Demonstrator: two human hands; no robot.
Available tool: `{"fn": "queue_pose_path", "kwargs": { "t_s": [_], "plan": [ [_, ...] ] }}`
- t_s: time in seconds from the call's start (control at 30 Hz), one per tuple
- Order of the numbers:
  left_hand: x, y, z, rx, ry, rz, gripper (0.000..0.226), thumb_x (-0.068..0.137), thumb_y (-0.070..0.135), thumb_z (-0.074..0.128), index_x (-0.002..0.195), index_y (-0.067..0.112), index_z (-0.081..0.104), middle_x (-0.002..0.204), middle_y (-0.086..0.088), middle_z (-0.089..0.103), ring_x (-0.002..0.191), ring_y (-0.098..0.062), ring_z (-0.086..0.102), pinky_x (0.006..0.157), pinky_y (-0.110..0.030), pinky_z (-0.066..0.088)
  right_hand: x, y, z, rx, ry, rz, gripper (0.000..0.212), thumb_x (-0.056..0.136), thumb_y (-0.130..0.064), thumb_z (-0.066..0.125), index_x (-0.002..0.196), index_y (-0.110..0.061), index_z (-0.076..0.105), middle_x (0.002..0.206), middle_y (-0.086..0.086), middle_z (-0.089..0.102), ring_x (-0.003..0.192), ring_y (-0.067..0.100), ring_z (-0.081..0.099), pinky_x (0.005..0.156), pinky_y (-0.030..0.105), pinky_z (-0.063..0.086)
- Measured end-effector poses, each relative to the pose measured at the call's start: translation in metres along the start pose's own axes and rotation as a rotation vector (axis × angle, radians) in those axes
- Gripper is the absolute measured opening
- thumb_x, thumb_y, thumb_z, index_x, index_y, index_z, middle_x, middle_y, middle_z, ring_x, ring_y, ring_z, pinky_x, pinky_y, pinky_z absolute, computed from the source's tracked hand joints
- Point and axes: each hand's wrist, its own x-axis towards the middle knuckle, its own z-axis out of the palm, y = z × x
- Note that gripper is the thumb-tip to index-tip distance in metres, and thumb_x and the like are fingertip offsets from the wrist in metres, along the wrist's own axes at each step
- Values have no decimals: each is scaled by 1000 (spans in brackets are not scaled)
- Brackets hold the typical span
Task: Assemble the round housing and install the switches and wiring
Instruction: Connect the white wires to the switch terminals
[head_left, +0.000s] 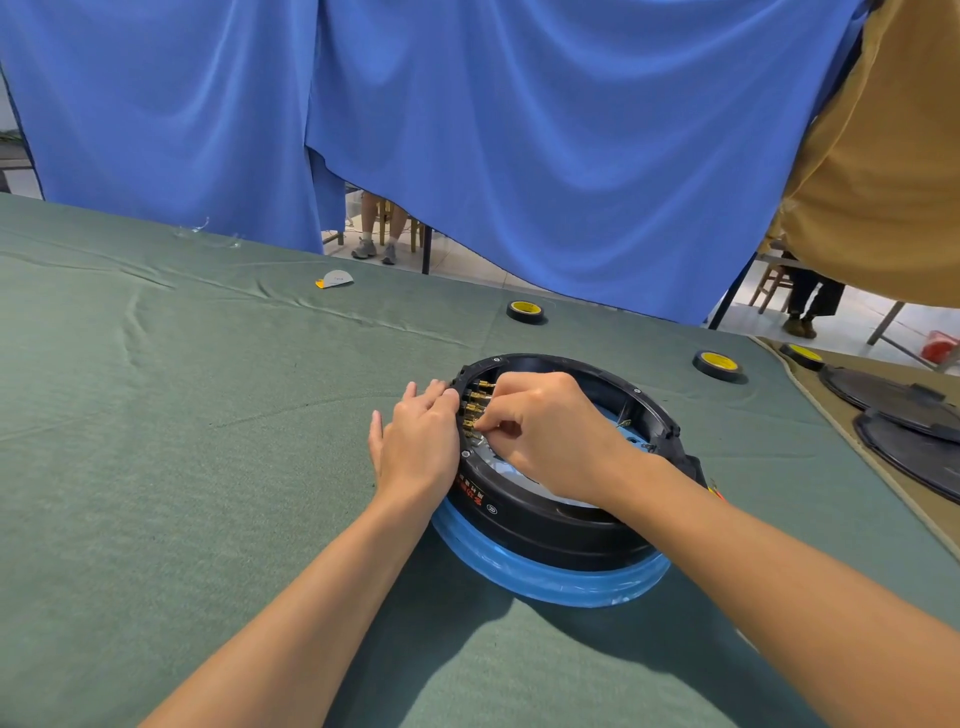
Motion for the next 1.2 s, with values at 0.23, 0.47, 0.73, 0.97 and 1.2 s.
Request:
{"fn": "queue_pose_path", "kwargs": {
  "t_s": [0.23,0.47,0.73,0.97,1.2],
  "plan": [
    [-4,-9,-7,201,-153,73,46,105,35,20,148,29,37,160,13,23,147,0,8,116,-36,-14,-1,2,2,13,22,-15,9,76,4,73,77,-4,77,74,6,65,63,19,61,60,36,55],
    [-16,-18,-1,173,-55,133,53,102,39,27,152,20,31,160,13,21,144,8,8,115,-29,-13,0,0,2,-39,10,-44,6,77,1,72,76,-4,76,71,7,64,62,22,61,57,39,54],
    [-15,-19,4,168,-21,128,48,105,29,28,152,21,31,160,13,21,142,10,8,112,-24,-14,4,-5,2,-55,17,-68,8,78,0,71,79,-3,78,70,9,68,62,22,64,60,38,57],
    [-15,-19,3,208,-24,144,52,102,37,22,150,22,36,159,13,23,144,8,11,112,-25,-12,6,-6,-2,-33,-4,-41,8,77,1,74,82,-3,79,76,10,73,69,22,68,69,34,57],
    [-15,-13,-6,129,37,146,61,88,45,38,143,22,48,155,10,35,143,4,20,114,-27,-6,10,13,-9,152,33,400,12,88,-23,69,93,-14,77,86,-2,74,78,6,63,76,23,51]
  ]
}}
